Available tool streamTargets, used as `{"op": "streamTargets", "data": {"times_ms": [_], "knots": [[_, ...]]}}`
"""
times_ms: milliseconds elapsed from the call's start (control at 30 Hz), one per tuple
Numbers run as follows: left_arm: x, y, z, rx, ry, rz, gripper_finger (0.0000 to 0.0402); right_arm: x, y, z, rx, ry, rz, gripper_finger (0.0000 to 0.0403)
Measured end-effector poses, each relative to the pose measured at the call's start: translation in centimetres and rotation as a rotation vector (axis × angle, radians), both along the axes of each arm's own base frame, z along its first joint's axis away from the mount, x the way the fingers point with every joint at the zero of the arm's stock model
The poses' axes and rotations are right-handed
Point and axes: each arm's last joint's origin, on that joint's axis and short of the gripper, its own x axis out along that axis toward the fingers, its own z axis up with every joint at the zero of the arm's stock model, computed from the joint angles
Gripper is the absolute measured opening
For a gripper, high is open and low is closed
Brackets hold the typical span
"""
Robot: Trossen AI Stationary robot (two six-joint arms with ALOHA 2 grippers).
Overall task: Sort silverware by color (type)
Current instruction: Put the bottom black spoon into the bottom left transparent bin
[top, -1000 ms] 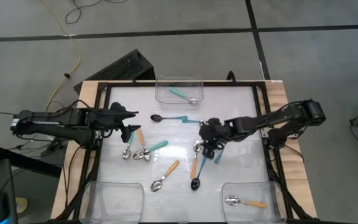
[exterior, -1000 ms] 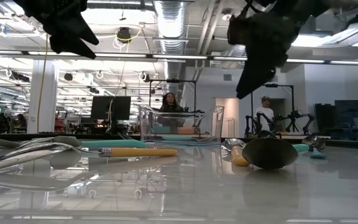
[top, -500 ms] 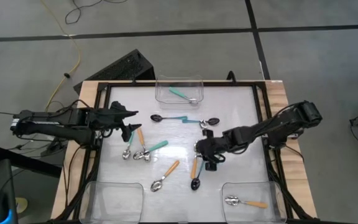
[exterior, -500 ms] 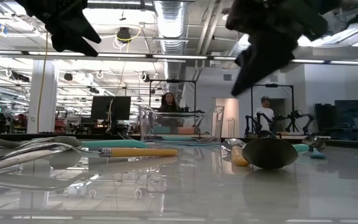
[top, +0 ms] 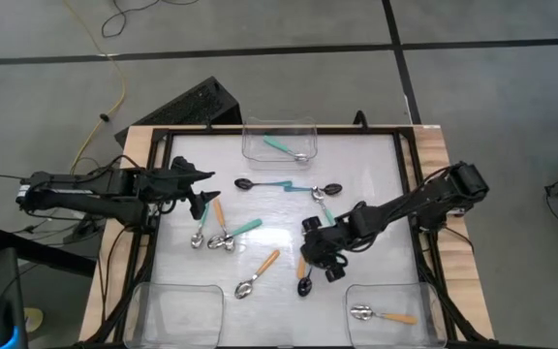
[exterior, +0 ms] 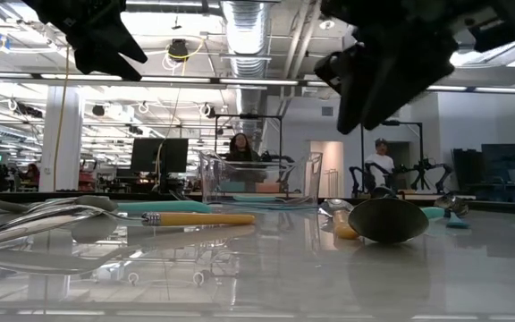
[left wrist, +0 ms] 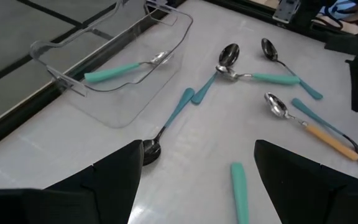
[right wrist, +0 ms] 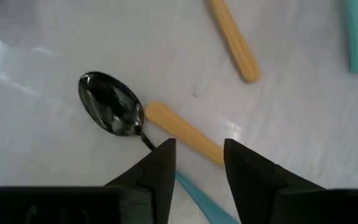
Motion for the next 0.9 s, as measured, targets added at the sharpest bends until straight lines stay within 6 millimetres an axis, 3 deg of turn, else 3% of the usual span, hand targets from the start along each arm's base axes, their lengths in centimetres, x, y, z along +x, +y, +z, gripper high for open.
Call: {"op": "streamTargets", "data": {"times_ms": [200, 333, 733, 900], "knots": [[0.0, 0.0, 0.0, 0.005, -0.001, 0.008, 0.0293, 0.0, -0.1, 1.0, -0.053, 0.022, -0.024, 0.0213], [0.0, 0.0, 0.0, 0.007, -0.001, 0.011, 0.0293, -0.1, 0.1, 0.9, -0.098, 0.025, 0.055, 0.0237], [0.0, 0.1, 0.0, 0.012, -0.001, 0.019, 0.0293, 0.0, -0.8, 0.9, -0.126, 0.029, 0.084, 0.0234], [0.0, 0.1, 0.0, 0.011, -0.002, 0.019, 0.0293, -0.1, -0.3, 0.9, -0.161, 0.017, 0.204, 0.0232]]}}
